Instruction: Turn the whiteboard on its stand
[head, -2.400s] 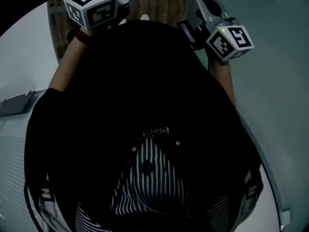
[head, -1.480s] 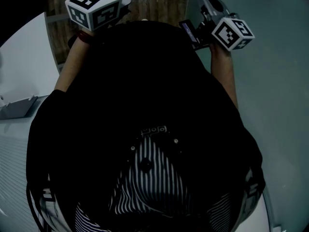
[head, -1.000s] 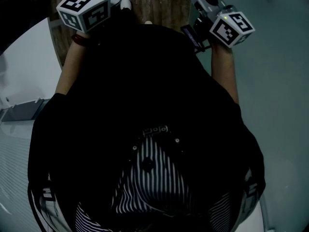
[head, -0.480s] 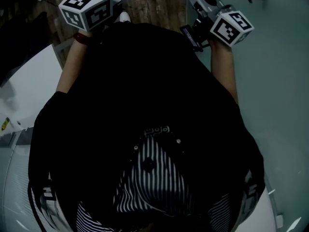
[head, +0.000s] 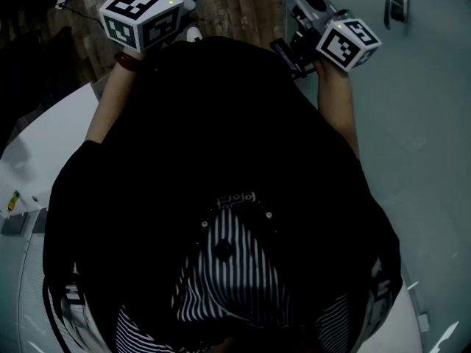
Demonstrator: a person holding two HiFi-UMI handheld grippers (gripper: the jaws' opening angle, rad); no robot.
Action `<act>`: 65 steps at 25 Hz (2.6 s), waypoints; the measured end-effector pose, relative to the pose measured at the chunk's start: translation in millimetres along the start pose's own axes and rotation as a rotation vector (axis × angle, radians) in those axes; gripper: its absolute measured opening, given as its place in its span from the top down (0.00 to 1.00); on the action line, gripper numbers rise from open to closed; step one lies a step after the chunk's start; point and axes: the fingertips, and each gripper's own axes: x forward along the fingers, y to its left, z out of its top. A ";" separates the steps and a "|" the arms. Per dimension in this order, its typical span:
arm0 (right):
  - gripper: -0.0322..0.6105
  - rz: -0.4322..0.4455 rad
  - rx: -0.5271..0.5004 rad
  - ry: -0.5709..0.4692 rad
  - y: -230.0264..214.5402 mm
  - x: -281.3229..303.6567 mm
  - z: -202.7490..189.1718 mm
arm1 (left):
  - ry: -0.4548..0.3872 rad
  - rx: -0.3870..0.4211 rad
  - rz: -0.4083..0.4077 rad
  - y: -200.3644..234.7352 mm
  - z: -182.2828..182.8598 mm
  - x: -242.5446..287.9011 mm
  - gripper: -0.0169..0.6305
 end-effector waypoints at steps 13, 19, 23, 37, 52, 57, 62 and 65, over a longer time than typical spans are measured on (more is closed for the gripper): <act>0.95 -0.011 0.004 0.001 -0.6 -3.0 -5.6 | -0.043 -0.009 -0.101 -19.0 5.2 1.6 0.97; 0.95 0.001 0.038 -0.009 -7.9 -4.9 -11.0 | -0.014 0.007 -0.118 -23.0 -1.8 3.7 0.97; 0.95 0.006 0.065 0.024 -13.5 0.9 -11.1 | -0.003 0.004 -0.105 -18.5 -0.7 2.7 0.97; 0.95 0.018 0.114 0.045 -13.2 4.2 -11.0 | 0.024 -0.045 -0.087 -24.7 -5.1 0.0 0.97; 0.95 0.010 0.024 0.116 1.8 8.5 -9.2 | -0.001 -0.065 -0.054 -18.6 2.3 3.5 0.97; 0.95 0.011 0.038 0.091 -2.7 6.3 -10.5 | -0.003 -0.076 -0.008 -12.2 -4.1 -3.3 0.97; 0.95 0.025 0.096 0.049 -5.7 6.5 -11.2 | -0.010 -0.084 -0.009 -11.2 -9.0 -6.3 0.97; 0.95 -0.011 0.080 0.034 -5.7 2.9 -5.9 | 0.004 -0.072 -0.072 -18.7 -8.6 1.6 0.97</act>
